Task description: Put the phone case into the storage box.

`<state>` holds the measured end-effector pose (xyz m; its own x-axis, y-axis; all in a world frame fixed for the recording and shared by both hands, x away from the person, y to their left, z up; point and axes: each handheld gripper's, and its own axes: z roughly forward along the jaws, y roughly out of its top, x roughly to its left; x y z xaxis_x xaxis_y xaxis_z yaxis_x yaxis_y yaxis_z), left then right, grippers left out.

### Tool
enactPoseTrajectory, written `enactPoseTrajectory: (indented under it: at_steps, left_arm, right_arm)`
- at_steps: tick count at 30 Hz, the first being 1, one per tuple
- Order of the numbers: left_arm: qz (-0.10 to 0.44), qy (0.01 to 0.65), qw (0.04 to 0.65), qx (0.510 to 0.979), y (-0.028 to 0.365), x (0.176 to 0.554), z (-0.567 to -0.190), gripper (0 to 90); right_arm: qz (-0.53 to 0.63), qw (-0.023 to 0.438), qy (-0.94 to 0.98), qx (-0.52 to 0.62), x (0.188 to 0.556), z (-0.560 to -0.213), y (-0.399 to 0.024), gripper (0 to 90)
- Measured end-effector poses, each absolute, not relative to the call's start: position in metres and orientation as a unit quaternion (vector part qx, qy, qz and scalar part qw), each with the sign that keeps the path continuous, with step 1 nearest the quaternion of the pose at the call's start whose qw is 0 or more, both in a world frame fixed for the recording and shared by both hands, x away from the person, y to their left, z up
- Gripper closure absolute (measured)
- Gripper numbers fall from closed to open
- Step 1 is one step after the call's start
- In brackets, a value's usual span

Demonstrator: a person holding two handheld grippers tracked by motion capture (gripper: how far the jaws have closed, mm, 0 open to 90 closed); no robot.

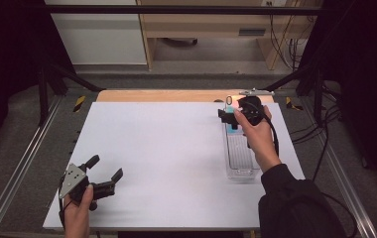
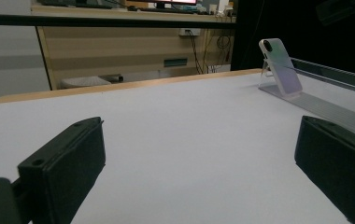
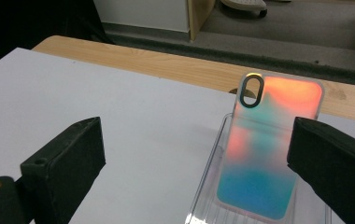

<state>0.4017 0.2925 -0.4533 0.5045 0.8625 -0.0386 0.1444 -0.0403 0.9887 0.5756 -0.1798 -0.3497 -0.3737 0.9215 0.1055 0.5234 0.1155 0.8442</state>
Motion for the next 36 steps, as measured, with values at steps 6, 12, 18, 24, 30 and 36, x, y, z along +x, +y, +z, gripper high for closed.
enactPoseTrajectory:
  at_steps: [6,12,18,24,30,36]
  left_arm:
    - [0.318,0.391,0.569,0.649,0.299,0.392,-0.453,1.5]
    - [0.313,0.392,0.571,0.650,0.300,0.389,-0.453,1.4]
    - [0.318,0.397,0.571,0.644,0.305,0.390,-0.454,1.4]
    - [0.318,0.402,0.575,0.638,0.310,0.391,-0.454,1.4]
    - [0.322,0.407,0.573,0.634,0.314,0.391,-0.454,1.5]
    - [0.322,0.408,0.573,0.634,0.316,0.391,-0.454,1.5]
  right_arm:
    - [0.451,0.241,0.701,0.498,0.568,-0.348,-0.182,4.5]
    - [0.473,0.250,0.689,0.488,0.562,-0.347,-0.184,4.5]
    - [0.496,0.259,0.678,0.476,0.553,-0.343,-0.187,4.6]
    - [0.509,0.262,0.670,0.473,0.542,-0.342,-0.193,4.8]
    - [0.516,0.266,0.662,0.475,0.534,-0.341,-0.203,4.6]
    - [0.517,0.273,0.655,0.479,0.525,-0.339,-0.212,4.2]
